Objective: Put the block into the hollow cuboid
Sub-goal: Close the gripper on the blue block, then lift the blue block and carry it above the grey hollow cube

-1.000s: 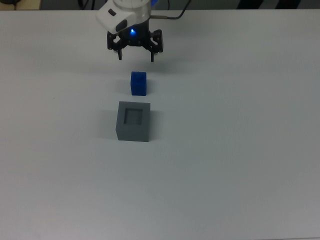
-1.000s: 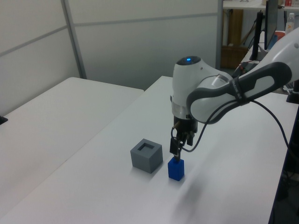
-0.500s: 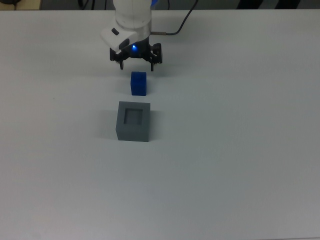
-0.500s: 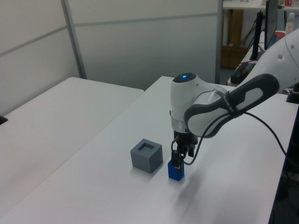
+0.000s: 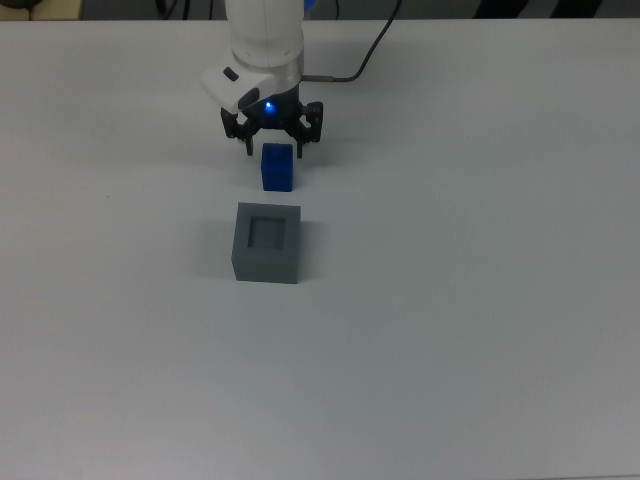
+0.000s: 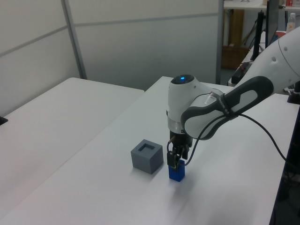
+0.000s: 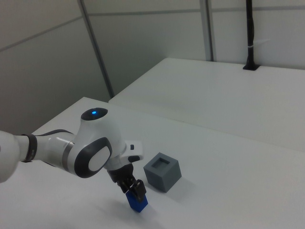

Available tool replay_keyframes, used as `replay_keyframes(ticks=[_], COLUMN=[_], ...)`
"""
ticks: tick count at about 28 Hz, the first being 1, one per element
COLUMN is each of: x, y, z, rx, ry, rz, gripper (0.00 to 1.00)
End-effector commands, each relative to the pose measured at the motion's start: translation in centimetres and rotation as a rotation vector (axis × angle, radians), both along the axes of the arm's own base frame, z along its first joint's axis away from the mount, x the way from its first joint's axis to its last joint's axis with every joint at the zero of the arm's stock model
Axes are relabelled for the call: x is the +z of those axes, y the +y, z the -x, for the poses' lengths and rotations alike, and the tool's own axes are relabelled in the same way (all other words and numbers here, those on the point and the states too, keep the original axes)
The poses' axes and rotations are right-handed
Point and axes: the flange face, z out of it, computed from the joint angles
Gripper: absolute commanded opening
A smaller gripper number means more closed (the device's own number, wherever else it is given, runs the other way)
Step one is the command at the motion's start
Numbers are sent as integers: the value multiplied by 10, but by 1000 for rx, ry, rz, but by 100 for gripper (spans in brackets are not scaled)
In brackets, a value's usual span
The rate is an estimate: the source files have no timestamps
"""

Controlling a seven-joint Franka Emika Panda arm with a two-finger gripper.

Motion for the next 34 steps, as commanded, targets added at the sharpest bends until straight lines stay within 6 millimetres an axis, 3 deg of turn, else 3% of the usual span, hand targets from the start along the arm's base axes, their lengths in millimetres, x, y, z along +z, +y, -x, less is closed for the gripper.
replay_keyframes(ticks=[1, 4, 6, 10, 15, 16, 23, 26, 34], x=[5, 5, 5, 7, 30, 47, 110, 125, 130], y=[1, 1, 2, 1, 1, 0, -2, -3, -16], z=[-8, -8, -8, -8, -16, -24, -55, -73, -128], rx=[28, 30, 31, 30, 18, 17, 3, -10, -122], ry=[-31, -29, -29, -29, -43, -34, -10, -37, -63], rz=[7, 7, 7, 7, 6, 8, 10, 3, -4], gripper=[31, 13, 6, 6, 6, 6, 7, 10, 10])
